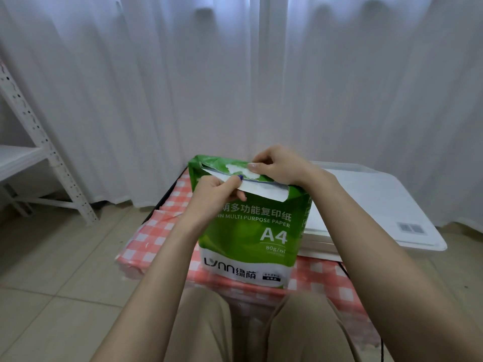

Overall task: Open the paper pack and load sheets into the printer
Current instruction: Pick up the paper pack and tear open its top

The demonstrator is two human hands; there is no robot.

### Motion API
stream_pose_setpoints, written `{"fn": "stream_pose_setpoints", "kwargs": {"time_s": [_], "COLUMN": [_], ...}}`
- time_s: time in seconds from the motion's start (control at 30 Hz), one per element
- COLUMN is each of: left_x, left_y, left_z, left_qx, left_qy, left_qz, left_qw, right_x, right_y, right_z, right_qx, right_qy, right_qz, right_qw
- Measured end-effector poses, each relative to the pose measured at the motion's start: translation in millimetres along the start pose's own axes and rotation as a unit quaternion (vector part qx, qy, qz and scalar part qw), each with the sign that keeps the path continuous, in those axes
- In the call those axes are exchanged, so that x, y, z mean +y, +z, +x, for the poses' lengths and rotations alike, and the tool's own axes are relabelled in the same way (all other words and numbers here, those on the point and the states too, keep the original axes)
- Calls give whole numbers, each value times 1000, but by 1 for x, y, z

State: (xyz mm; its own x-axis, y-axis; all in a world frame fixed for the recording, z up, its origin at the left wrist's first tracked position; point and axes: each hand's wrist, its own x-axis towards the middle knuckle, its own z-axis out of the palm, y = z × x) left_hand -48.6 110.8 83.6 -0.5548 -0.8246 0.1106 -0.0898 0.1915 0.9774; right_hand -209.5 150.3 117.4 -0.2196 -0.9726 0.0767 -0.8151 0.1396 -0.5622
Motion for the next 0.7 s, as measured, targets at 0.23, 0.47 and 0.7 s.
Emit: {"fn": "stream_pose_setpoints", "kwargs": {"time_s": [0.23, 0.47, 0.7], "left_x": [0, 3, 39], "left_y": [0, -6, -30], "left_z": [-4, -6, 16], "left_qx": [-8, 162, 214], "left_qy": [-88, -89, 97], "left_qz": [-95, -157, 283], "left_qw": [992, 970, 930], "right_x": [-1, -5, -17], "right_y": [-1, -4, -14], "right_z": [-3, -9, -18], "right_qx": [-2, -20, -68], "right_qy": [7, 11, -1], "right_qz": [14, 39, 0], "right_qw": [1000, 999, 998]}}
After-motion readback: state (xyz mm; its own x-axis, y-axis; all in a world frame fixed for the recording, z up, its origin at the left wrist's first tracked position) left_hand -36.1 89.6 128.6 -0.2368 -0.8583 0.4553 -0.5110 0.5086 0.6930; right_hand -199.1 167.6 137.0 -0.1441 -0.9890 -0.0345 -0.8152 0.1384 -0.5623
